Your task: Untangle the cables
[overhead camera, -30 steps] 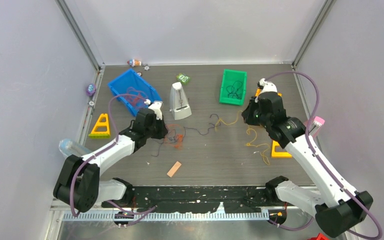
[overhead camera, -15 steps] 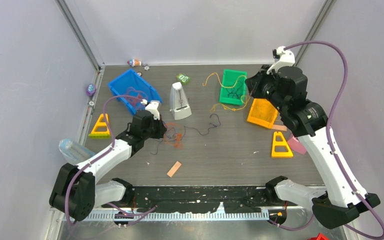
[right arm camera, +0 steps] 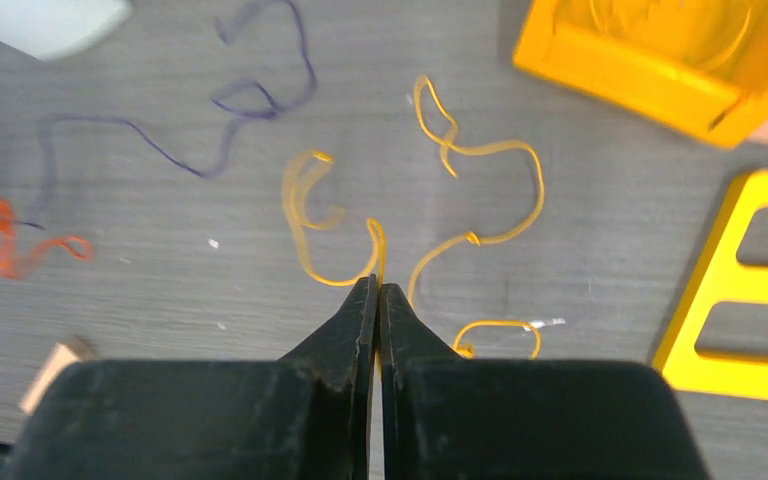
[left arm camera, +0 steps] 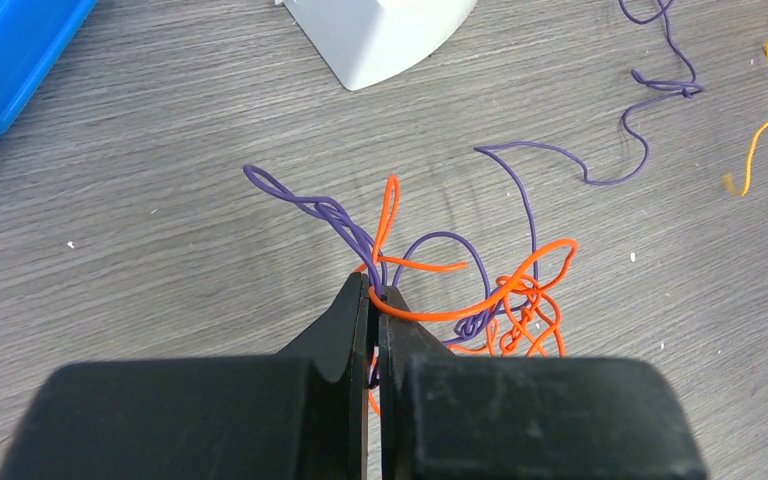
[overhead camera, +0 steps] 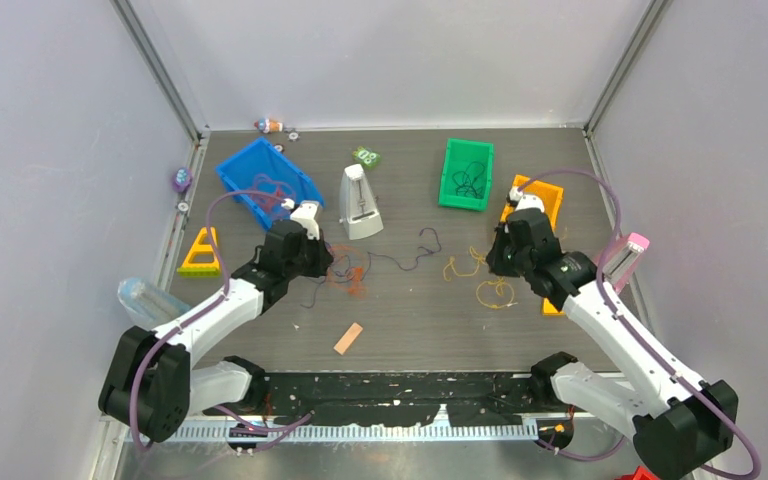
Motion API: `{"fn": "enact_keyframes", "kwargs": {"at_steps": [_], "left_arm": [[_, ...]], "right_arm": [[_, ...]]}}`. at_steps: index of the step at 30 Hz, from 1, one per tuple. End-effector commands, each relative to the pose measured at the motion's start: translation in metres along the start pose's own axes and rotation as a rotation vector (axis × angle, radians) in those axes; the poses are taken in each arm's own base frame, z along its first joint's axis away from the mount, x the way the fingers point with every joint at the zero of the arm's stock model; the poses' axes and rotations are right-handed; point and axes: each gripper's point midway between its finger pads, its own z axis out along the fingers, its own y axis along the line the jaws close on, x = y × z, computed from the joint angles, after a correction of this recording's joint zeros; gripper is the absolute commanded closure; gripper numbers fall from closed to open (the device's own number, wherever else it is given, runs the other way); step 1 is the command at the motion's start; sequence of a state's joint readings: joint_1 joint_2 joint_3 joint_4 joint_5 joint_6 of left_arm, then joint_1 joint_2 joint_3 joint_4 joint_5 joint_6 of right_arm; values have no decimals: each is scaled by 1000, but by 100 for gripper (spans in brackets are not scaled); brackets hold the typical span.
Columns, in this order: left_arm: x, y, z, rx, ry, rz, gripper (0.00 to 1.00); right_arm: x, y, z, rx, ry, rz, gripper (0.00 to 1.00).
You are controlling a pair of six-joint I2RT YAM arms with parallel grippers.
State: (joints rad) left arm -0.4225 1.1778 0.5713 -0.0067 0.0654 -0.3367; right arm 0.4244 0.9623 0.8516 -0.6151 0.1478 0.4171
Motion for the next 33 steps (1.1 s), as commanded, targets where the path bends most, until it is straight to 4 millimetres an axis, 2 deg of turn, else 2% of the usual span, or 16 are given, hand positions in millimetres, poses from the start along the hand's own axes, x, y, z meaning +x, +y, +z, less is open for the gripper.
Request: {"fn": "enact_keyframes", "kwargs": {"at_steps": [1,3,7,9,10,11,12,14,16,27,33], "left_arm": [[-15,-6,1,25,-56,5,100],[-14,-7,2,29,-53,5,100],[-13,-8,3,33,-47,5,100],[-13,-8,2,34,-47,6,100],[-13,-8,2,34,-46,6,100],[-13,-8,2,37,-46,6,100],[-12,-8,3,38,-44,6,100],[-12,-9,3,40,-41,6,100],[-11,-9,3,42,-39,6,100],[-13,-10,2,50,-45,6,100],[-13,-10,2,51,-46,6,100]], "right_arm": [[10,-8,12,24,-33,25,93],[16,-17,20,70,-20,14,93],[13,-38,33,207,-25,1,90],[13,-47,41,261,-20,4,75],[14,-48,44,260,-10,9,52],[18,-44,51,244,8,15,38],[20,-46,54,246,17,27,17],[27,-46,64,236,49,50,1],[32,-46,70,232,71,67,4],[60,-61,86,270,141,140,5],[65,-66,91,277,150,154,5]]}}
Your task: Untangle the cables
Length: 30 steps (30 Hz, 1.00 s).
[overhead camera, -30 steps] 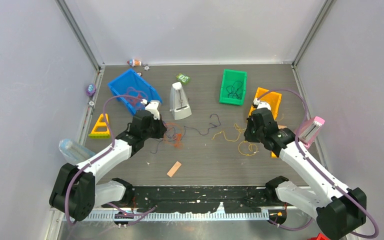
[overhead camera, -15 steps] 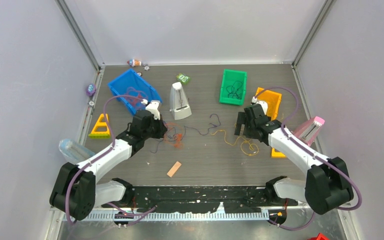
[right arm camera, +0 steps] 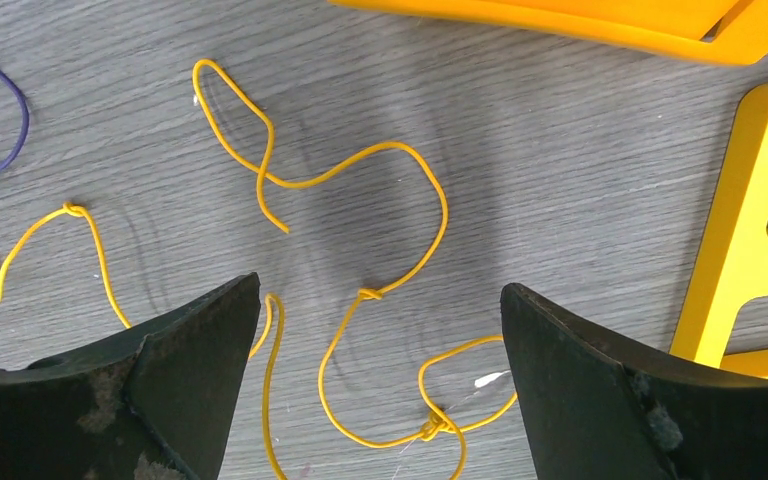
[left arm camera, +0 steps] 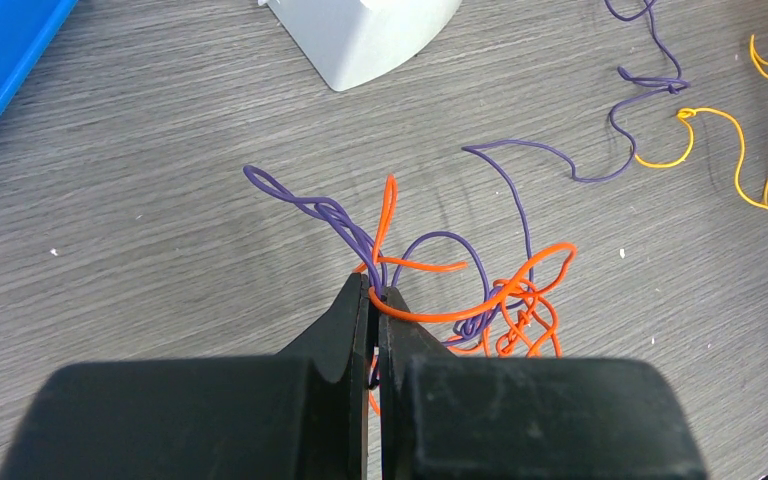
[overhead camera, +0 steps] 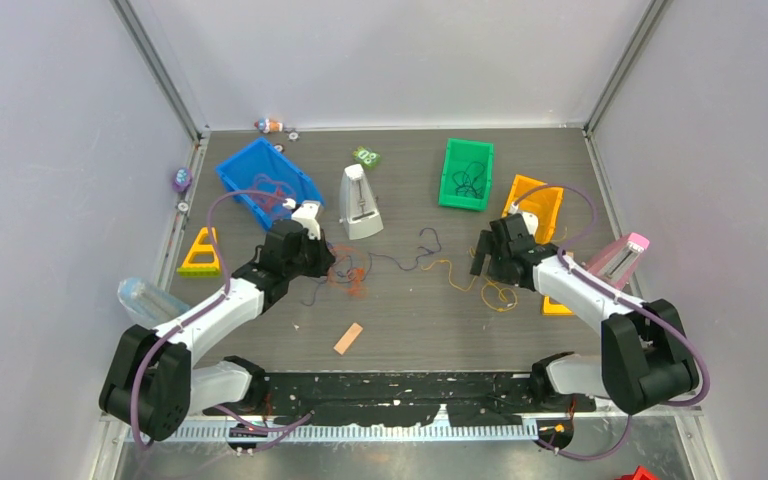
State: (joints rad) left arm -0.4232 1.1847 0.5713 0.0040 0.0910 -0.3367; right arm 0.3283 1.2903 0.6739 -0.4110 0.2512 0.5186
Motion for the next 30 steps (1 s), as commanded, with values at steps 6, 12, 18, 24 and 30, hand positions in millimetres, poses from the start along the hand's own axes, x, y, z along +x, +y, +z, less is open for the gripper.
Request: {"fn": "enact_keyframes", "kwargs": {"at_steps": [6,12,18,24,30], "left_arm": [[-14,-6,1,26,-51,8,100],[-13,-6,1,26,-47,10,100],[-13,-6,2,28,-45,10,100],[-13,-7,2,30,-44,10,100],[-12,-6,2,28,-42,11,100]], "right_arm": [[-5,12,17,-125,29,70,5],[10,28,21,-212,123,15,5],[17,33,10,-277,133,-2,5],[26,39,-1,-330,167,-62,5],[31,40,0,-269,172,-131,5]]}}
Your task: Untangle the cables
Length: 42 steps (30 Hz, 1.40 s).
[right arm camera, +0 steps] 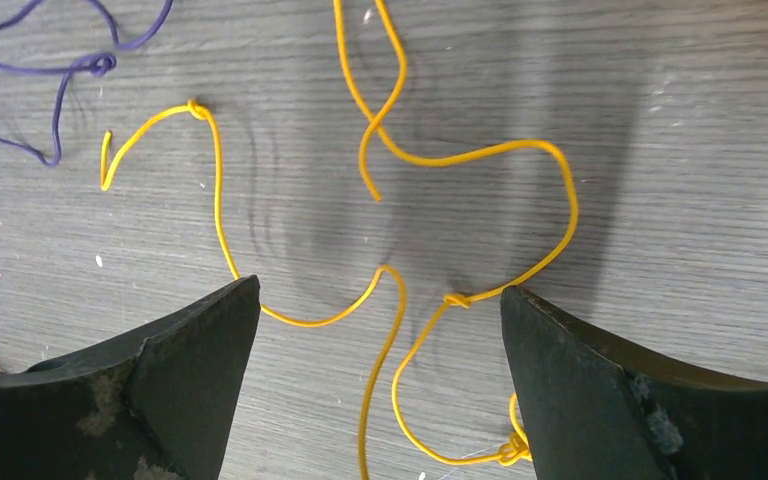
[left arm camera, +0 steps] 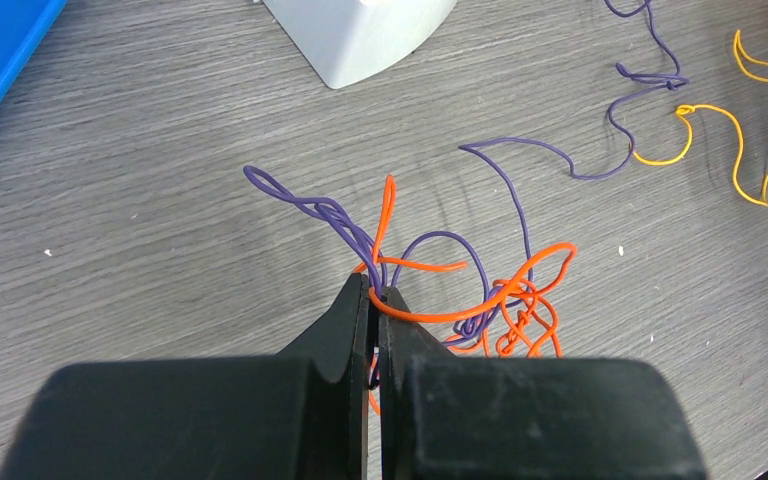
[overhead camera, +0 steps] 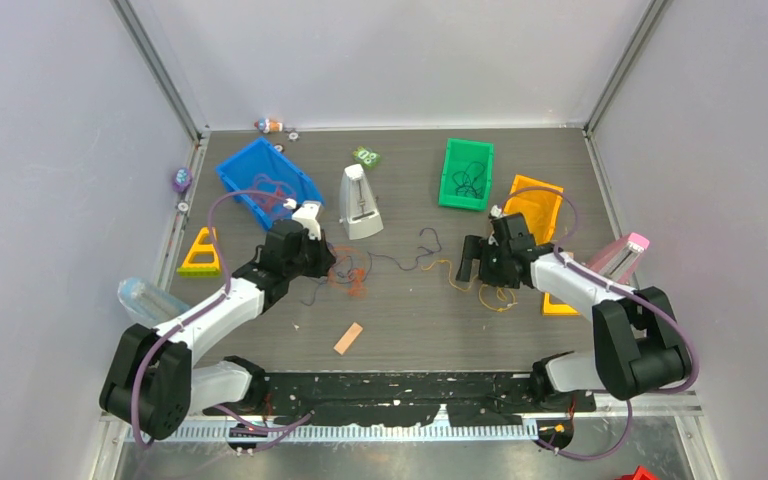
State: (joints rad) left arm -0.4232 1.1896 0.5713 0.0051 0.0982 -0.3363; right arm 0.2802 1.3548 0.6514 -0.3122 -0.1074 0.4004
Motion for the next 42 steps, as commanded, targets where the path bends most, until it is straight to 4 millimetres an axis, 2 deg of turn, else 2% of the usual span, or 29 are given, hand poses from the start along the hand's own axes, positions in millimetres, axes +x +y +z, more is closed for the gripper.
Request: {"fn": "enact_keyframes", "kwargs": {"at_steps": [1,4,11,14,15,21,22,23,25,27,32,36,37,38,39,42], "left_arm": [[-14,-5,1,22,-48,11,100],[-14,-5,1,23,-50,12,100],[-14,-6,1,25,-50,11,100],[-14,-6,1,25,-50,11,100],[-14,-6,1,25,-51,12,100],[-14,-6,1,24,-49,11,100],[-14,-6,1,24,-48,11,100],[-14,-6,1,24,-50,12,100],[-14,-6,1,24,-50,11,100],[-14,-6,2,23,-49,11,100],[-14,-5,2,22,-49,11,100],[-14,-5,1,23,-52,11,100],[-14,-6,0,23,-55,13,100],[-15,-6,0,24,-57,12,100],[-15,-6,0,25,-56,12,100],[-15,-7,0,29,-59,12,100]], "right_arm": [[9,3,-2,42,37,-66,5],[9,-6,-2,136,26,-109,5],[12,-10,0,261,26,-190,5],[13,-14,3,298,27,-193,0],[13,-14,3,302,25,-191,3],[15,-9,7,272,36,-185,41],[16,-7,7,256,42,-184,51],[15,-5,7,247,38,-182,57],[12,-1,4,228,29,-178,82],[6,5,-1,204,9,-169,93],[-23,20,-28,148,-93,-150,95],[-59,35,-66,77,-224,-115,95],[-73,38,-79,57,-271,-97,95],[-78,40,-86,41,-282,-93,95],[-93,41,-100,25,-326,-75,95],[-120,36,-123,37,-392,-47,95]]}}
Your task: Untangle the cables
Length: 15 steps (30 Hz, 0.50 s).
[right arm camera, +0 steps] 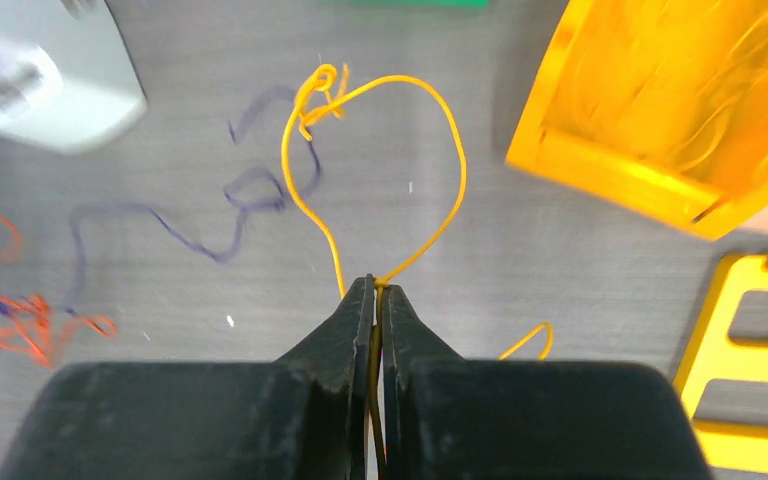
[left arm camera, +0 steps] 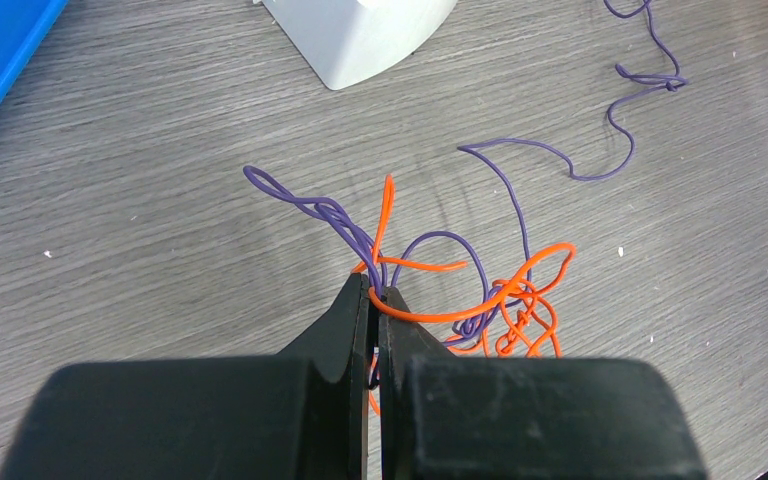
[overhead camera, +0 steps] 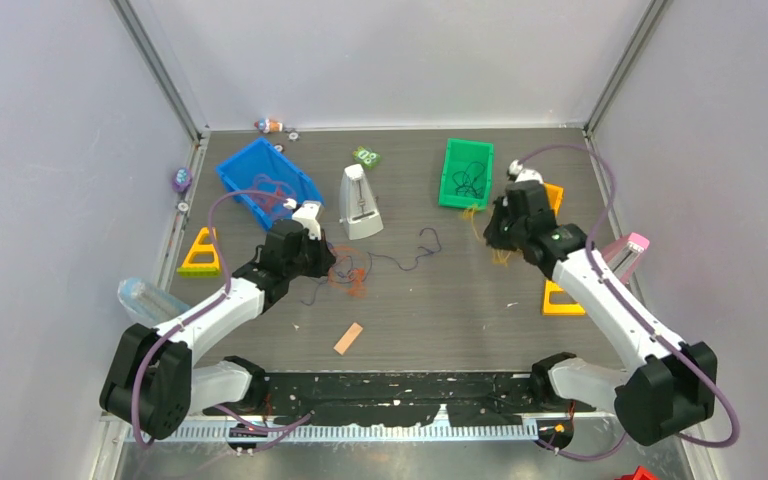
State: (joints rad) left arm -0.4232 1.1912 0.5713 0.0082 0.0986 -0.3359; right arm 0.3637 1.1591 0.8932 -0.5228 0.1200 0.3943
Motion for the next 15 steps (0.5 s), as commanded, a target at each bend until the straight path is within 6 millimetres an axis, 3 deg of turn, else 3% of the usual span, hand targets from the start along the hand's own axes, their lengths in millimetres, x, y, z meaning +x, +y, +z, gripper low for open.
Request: {"fn": "enact_keyframes", "kwargs": {"at_steps": [1,7,11,15], "left_arm": [[-15,-7,-1,28,-56,12,100],[-15,-7,-1,29,-58,13,100],[-14,-7,-1,32,-56,12,100],[-15,-9,0,39,-55,9,100]], "right_arm": [[-65,-7,-30,2,-144,42,95],[-104,-46,-17,112,-159,120,95],[-108,-78,12,173,-127,180,95],[-106,-112,52,247,-99,260,95]]}}
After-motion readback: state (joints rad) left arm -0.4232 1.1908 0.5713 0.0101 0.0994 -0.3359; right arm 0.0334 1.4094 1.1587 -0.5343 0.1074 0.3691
